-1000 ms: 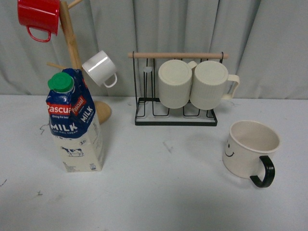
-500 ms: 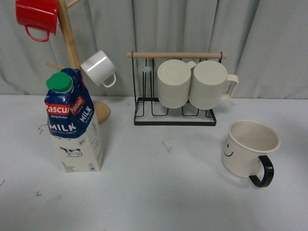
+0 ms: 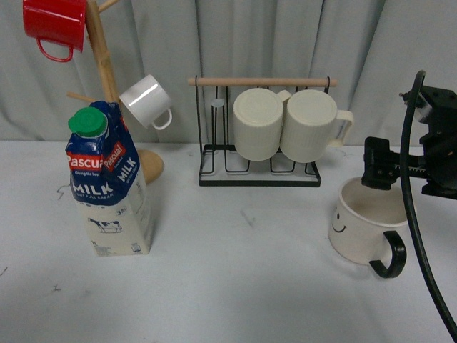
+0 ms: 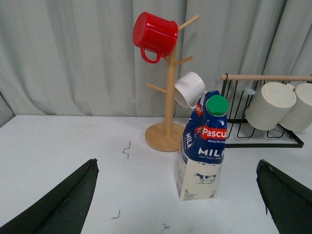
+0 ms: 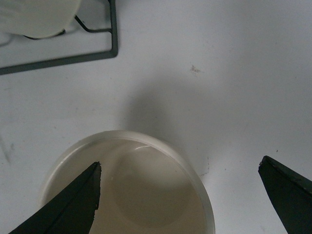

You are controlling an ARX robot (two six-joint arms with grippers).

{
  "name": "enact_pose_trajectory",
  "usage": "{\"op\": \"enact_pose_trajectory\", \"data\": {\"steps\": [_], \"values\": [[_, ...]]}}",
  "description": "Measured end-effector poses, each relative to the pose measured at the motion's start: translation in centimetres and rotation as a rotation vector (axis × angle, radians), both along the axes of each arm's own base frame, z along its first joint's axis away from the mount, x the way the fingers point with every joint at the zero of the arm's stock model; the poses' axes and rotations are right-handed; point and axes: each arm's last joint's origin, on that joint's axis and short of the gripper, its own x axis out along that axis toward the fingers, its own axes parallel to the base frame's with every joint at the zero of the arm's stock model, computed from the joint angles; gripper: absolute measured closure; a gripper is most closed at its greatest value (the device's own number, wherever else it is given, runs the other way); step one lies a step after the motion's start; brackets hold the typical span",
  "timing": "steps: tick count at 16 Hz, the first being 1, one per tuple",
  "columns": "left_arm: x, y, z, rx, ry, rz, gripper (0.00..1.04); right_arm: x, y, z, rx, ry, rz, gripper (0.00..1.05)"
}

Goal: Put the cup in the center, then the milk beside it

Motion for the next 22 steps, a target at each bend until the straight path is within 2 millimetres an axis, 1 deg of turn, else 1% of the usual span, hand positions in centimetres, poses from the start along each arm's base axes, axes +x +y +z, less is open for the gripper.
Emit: {"op": "enact_pose_trajectory", "data": {"steps": [2,4,6,7,12,13,14,15,16,17,18,20,22], "values": [[0.0,0.0,0.0,0.000,0.000,0.000,0.07,0.2,0.2,-1.1,0.001,0.058,-0.007,0.06],[0.0,0.0,0.0,0.000,0.000,0.000,0.07,0.4,0.3,-1.2,0.016,0.067,-0.017,0.08],[0.0,0.0,0.0,0.000,0.000,0.000,0.07,0.5,0.3,-1.1,0.017,0.064,-0.020,0.30],[0.0,0.0,0.0,0.000,0.000,0.000,0.07,0.5,0.3,-1.1,0.017,0.064,-0.020,0.42],[0.0,0.0,0.0,0.000,0.000,0.000,0.07,0.4,-0.1,-1.1,0.034,0.080,-0.016,0.97],[0.0,0.0,0.0,0.000,0.000,0.000,0.07,0.2,-0.2,-0.6,0.047,0.071,-0.013,1.02],[0.0,0.0,0.0,0.000,0.000,0.000,0.07,-0.3,0.0,0.1,0.062,0.057,0.003,1.01],[0.0,0.0,0.0,0.000,0.000,0.000,0.07,-0.8,0.4,1.4,0.071,0.034,0.020,1.01],[0.0,0.0,0.0,0.000,0.000,0.000,0.07,-1.1,1.1,3.1,0.079,-0.010,0.044,1.01],[0.0,0.0,0.0,0.000,0.000,0.000,0.07,-1.3,2.2,4.0,0.081,-0.034,0.073,1.01],[0.0,0.0,0.0,0.000,0.000,0.000,0.07,-1.3,3.3,4.3,0.079,-0.034,0.100,1.01],[0.0,0.0,0.0,0.000,0.000,0.000,0.07,-1.0,5.9,3.2,0.049,0.004,0.165,1.01],[0.0,0.0,0.0,0.000,0.000,0.000,0.07,-0.6,7.9,2.1,-0.004,0.042,0.233,1.01]]}}
